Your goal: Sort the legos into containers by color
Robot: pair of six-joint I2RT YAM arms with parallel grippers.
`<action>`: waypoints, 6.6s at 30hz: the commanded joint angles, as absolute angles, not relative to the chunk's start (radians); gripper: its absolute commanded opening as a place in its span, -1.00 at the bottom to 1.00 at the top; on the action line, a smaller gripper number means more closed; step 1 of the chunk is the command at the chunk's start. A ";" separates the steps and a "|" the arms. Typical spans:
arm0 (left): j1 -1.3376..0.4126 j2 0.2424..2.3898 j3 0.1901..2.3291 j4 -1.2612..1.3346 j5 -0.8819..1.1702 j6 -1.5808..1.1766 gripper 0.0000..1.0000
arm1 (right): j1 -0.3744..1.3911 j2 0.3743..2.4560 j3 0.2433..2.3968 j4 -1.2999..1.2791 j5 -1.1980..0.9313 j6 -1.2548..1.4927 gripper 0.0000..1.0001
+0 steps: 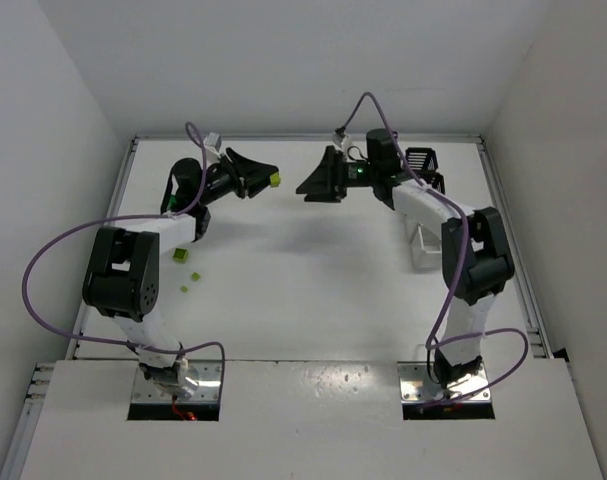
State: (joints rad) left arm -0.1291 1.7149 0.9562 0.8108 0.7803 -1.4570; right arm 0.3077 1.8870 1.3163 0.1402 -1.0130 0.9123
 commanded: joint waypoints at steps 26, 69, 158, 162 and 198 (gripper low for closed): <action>-0.161 1.640 0.870 0.871 0.730 -1.628 -1.00 | 0.456 2.079 1.585 0.364 -0.989 1.129 0.13; 0.129 1.410 1.243 -0.670 0.175 0.035 0.94 | -0.121 1.706 1.482 -0.755 -0.121 -0.071 -1.00; -0.115 1.598 1.290 -1.189 1.423 0.839 -0.36 | 0.369 1.933 1.761 -0.695 -1.196 0.032 0.32; -0.115 1.575 1.270 -1.164 1.451 0.825 -0.33 | 0.413 1.982 1.749 -0.564 -1.284 0.197 0.32; -0.124 1.612 1.289 -1.043 1.422 0.680 -0.24 | 0.597 2.102 1.796 -0.457 -1.276 0.279 -0.23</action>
State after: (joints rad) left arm -0.1165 1.6169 1.2716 -1.0870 1.3628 0.6861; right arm 0.5873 2.1025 1.7447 -0.4591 -1.3087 0.3382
